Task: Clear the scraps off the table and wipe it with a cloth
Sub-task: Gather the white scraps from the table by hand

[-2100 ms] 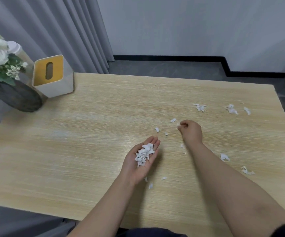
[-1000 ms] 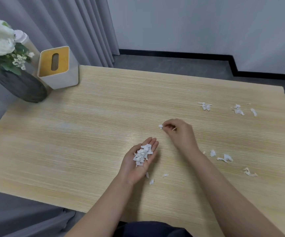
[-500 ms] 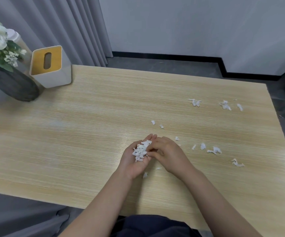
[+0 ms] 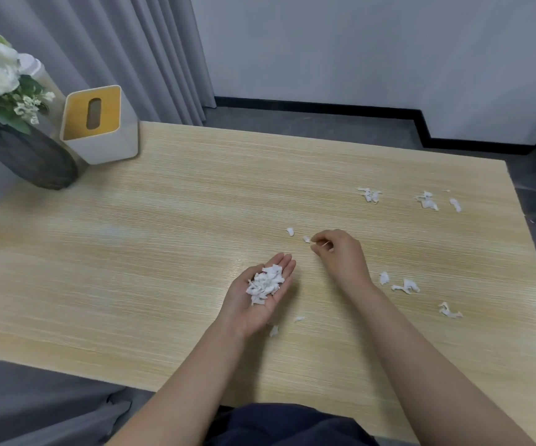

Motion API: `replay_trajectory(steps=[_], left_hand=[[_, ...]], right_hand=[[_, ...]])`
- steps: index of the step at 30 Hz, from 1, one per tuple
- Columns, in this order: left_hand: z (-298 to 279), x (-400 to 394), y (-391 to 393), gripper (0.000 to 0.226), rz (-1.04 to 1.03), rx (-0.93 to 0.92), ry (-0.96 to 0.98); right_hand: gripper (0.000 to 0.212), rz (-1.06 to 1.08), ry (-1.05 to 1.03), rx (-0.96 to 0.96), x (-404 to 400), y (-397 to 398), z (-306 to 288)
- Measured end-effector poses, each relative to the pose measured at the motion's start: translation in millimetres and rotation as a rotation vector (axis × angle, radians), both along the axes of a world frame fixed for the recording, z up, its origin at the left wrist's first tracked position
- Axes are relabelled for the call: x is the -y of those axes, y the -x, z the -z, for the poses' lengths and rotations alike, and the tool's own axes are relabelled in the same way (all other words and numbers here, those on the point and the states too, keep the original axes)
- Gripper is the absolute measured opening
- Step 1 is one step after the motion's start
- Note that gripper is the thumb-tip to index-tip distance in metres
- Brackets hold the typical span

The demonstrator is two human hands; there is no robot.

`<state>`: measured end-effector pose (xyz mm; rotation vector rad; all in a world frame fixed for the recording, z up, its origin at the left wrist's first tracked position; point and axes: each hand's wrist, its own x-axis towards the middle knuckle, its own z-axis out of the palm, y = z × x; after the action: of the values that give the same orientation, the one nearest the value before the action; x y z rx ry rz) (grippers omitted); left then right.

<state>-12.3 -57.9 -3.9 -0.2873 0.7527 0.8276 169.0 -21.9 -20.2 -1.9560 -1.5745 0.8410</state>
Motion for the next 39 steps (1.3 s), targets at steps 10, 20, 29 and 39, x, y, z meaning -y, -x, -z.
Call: replay_trajectory(steps=[10, 20, 29, 39], left_hand=[[0, 2, 17, 0.037, -0.027, -0.014, 0.031], [11, 1, 40, 0.040, -0.089, -0.029, 0.024], [12, 6, 58, 0.040, -0.134, -0.036, 0.027], [14, 21, 49, 0.043, -0.114, -0.085, 0.064]], right_hand=[[0.022, -0.056, 0.174, 0.175, -45, 4, 43], [0.013, -0.139, 0.110, 0.199, -57, 13, 38], [0.016, -0.328, 0.041, 0.328, -62, 36, 49], [0.014, -0.225, -0.080, 0.036, -21, 54, 3]])
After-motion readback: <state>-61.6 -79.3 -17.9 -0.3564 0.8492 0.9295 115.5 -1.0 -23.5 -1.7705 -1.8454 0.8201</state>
